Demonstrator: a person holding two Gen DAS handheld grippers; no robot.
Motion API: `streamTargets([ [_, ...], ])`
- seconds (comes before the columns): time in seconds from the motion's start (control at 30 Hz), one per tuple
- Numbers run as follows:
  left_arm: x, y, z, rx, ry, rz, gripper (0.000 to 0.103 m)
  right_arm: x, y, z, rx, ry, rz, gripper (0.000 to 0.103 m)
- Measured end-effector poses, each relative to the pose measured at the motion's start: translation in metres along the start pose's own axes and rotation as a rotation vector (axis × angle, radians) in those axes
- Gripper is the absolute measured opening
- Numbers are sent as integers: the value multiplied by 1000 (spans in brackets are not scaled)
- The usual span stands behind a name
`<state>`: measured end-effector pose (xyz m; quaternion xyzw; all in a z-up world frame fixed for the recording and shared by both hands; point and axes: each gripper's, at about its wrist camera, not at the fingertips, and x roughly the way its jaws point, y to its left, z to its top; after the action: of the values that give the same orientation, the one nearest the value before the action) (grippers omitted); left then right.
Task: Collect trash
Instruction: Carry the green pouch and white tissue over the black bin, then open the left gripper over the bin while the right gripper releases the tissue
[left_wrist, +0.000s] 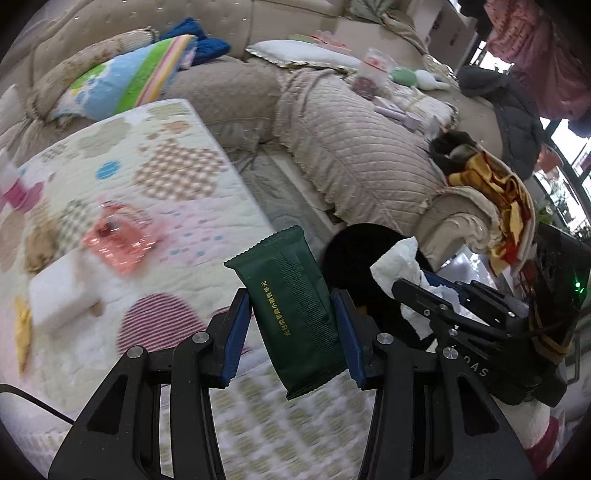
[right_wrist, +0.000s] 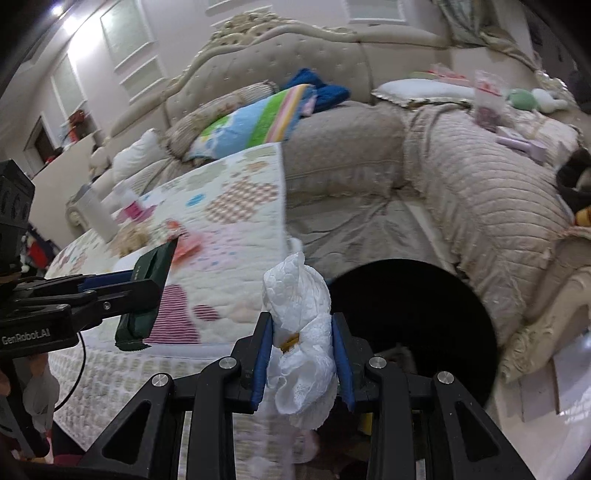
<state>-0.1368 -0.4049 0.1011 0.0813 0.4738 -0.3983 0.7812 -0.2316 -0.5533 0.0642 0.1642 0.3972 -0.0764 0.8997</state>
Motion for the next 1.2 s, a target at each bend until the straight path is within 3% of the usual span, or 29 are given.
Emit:
streamTargets([
  [0.4, 45, -41, 10, 39, 46, -58, 44, -3, -57, -5, 92, 14, -82, 30],
  [1.03, 57, -42, 14, 4, 52, -147, 46, 11, -70, -2, 119, 28, -96, 30],
  [1.1, 56, -42, 13, 9, 45, -161, 51, 12, -70, -1, 118, 29, -117, 36],
  [1.13, 54, -42, 13, 13, 39, -162, 53, 12, -70, 0, 113, 29, -127, 44],
  [1.2, 51, -40, 12, 18, 31, -155, 56, 13, -69, 0, 111, 27, -135, 46],
])
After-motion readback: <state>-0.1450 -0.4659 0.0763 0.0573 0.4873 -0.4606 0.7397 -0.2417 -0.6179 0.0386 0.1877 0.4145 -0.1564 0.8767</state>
